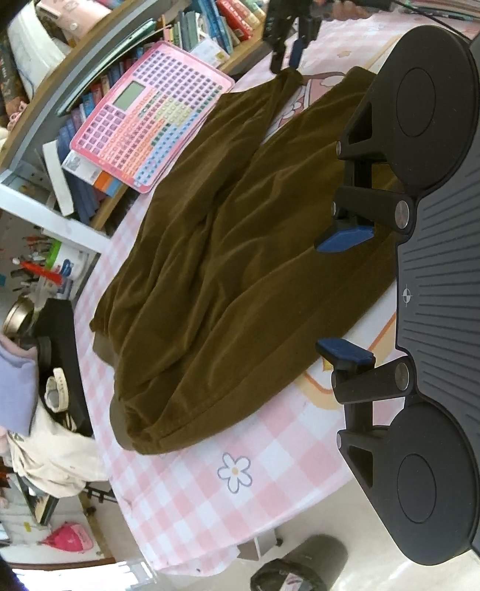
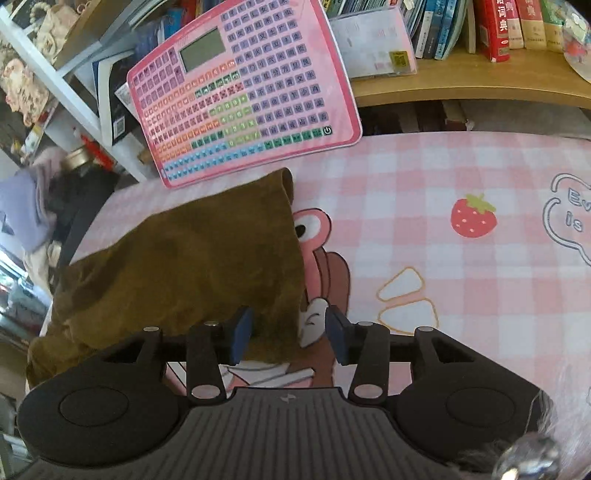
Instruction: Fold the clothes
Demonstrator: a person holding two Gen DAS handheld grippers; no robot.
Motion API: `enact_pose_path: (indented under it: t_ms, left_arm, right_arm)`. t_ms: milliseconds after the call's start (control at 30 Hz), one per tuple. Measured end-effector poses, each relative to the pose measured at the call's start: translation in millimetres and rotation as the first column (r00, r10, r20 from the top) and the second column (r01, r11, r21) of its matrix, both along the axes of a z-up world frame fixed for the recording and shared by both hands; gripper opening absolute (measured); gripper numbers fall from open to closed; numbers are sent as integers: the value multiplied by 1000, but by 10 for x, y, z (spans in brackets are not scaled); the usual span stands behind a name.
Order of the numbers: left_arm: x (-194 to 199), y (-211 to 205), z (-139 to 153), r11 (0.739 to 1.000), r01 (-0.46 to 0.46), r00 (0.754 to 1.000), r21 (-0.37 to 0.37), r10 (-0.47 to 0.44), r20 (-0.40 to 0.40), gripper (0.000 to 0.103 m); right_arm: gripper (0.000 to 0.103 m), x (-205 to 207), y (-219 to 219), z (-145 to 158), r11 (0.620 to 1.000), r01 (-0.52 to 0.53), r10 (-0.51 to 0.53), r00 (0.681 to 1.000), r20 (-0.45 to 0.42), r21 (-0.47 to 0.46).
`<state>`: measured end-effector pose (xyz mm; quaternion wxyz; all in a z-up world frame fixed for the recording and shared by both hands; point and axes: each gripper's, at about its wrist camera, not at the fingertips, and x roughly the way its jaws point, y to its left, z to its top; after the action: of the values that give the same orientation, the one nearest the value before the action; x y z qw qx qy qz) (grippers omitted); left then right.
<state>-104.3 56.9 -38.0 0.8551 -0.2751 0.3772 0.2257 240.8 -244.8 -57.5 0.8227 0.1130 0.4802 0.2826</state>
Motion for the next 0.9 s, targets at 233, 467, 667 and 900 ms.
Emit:
enact_pose_path:
  t_ms: [233, 467, 667, 900]
  left_arm:
    - [8, -50, 43, 999, 27, 1000, 22, -27, 12, 52]
    - [-90, 10, 22, 1000, -16, 1000, -4, 16, 21, 52]
    - [-141, 50, 57, 1000, -25, 998, 7, 25, 49, 52]
    - [-249, 652, 138, 986, -163, 979, 16, 160, 122, 52]
  right_arm:
    - [9, 11, 195, 109, 998, 17, -11, 997, 81, -66]
    - [11, 40, 211, 113, 987, -1, 26, 988, 151, -163]
    - [42, -43, 66, 47, 980, 56, -24, 987, 161, -193]
    - [42, -682, -22, 337, 991, 3, 20, 984, 176, -131]
